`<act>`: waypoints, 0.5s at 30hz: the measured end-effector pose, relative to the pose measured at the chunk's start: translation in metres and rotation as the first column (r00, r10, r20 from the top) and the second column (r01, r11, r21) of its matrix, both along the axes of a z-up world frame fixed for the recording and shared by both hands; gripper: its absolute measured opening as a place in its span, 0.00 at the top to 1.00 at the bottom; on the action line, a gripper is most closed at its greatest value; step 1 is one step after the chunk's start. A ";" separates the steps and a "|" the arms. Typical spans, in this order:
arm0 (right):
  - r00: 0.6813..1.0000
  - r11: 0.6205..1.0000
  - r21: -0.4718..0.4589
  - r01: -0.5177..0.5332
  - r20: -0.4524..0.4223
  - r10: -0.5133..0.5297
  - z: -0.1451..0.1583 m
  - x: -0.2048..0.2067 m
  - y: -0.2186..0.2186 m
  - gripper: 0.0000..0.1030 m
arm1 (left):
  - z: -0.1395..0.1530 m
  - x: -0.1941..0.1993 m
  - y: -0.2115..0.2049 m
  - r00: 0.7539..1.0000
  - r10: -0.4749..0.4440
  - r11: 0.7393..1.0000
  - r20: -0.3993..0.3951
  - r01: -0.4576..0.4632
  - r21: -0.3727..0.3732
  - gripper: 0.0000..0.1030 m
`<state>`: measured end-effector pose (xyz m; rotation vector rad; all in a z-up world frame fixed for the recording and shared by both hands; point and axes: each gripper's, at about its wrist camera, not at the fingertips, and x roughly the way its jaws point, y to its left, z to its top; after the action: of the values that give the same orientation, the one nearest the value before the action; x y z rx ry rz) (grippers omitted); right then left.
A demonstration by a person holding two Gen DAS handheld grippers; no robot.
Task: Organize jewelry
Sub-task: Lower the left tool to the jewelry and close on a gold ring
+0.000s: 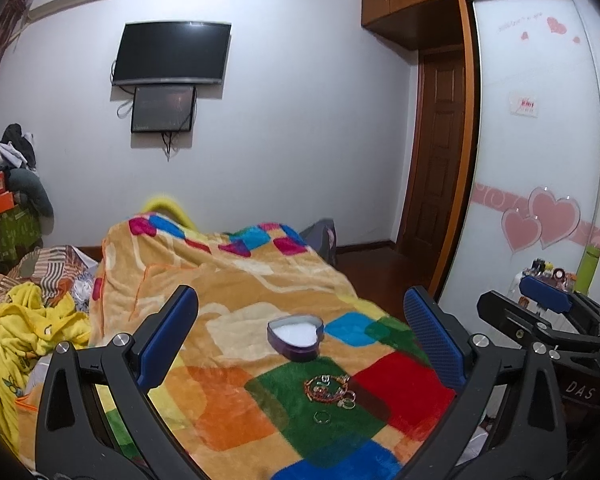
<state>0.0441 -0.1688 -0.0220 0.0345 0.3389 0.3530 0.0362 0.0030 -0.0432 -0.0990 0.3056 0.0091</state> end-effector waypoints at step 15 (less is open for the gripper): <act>0.957 0.994 -0.109 0.021 -0.285 -0.052 -0.069 0.052 -0.014 0.16 | -0.105 0.078 0.007 0.929 -0.024 1.000 -0.369 0.029 0.008 0.16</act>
<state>0.0964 -0.1824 -0.0909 -0.0107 0.6444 0.2928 0.1145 0.0101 -0.1482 -0.0790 0.6843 0.0031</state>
